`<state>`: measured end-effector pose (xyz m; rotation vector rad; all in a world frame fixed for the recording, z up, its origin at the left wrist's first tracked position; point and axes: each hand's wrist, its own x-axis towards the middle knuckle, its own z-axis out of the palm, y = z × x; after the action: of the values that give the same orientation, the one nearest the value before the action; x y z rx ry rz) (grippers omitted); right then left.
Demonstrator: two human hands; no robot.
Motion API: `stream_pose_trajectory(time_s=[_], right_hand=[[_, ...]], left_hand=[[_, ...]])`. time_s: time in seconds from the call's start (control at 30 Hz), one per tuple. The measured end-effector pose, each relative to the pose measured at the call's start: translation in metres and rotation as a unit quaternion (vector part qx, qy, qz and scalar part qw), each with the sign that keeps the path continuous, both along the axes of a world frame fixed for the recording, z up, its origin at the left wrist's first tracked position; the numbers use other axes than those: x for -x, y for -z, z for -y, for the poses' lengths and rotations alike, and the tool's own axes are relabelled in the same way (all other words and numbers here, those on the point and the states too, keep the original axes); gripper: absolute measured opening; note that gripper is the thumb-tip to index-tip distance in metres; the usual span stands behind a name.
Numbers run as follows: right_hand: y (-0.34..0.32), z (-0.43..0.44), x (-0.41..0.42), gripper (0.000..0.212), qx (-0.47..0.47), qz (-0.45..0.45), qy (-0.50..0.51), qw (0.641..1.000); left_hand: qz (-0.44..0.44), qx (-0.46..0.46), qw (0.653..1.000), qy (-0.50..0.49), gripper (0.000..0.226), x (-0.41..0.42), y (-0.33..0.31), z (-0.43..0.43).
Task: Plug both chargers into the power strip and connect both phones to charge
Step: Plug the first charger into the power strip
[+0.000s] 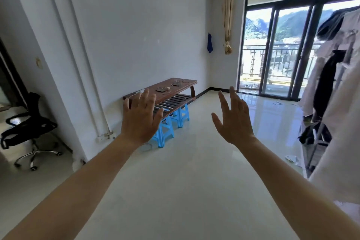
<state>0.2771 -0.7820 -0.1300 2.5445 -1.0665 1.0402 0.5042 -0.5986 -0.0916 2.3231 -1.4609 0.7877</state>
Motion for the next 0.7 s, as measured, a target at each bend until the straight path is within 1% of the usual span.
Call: stream_pose_trajectory(time_s=[0.07, 0.17, 0.3, 0.4, 0.5, 0.63, 0.7], right_hand=[[0.0, 0.038, -0.044, 0.075, -0.01, -0.005, -0.006, 1.0], [0.011, 0.095, -0.12, 0.073, -0.001, -0.041, -0.022, 0.999], [0.032, 0.172, -0.222, 0.069, 0.008, -0.088, -0.038, 0.995], [0.035, 0.237, -0.289, 0.068, 0.009, -0.107, -0.043, 0.993], [0.029, 0.303, -0.34, 0.067, 0.006, -0.121, -0.036, 0.992], [0.023, 0.393, -0.384, 0.066, -0.008, -0.087, -0.022, 0.996], [0.029, 0.443, -0.404, 0.066, -0.009, -0.086, -0.014, 0.996]], left_hand=[[-0.008, 0.012, 1.0, -0.011, 0.068, -0.033, 0.001, 0.029], [-0.02, 0.012, 0.999, -0.026, 0.07, -0.093, 0.015, 0.078], [-0.029, -0.006, 0.999, -0.044, 0.072, -0.183, 0.04, 0.15], [-0.041, -0.015, 0.998, -0.053, 0.077, -0.254, 0.047, 0.211], [-0.048, -0.03, 0.997, -0.054, 0.076, -0.316, 0.04, 0.277], [-0.055, -0.026, 0.997, -0.038, 0.071, -0.377, 0.029, 0.38], [-0.059, -0.035, 0.997, -0.032, 0.072, -0.403, 0.035, 0.436]])
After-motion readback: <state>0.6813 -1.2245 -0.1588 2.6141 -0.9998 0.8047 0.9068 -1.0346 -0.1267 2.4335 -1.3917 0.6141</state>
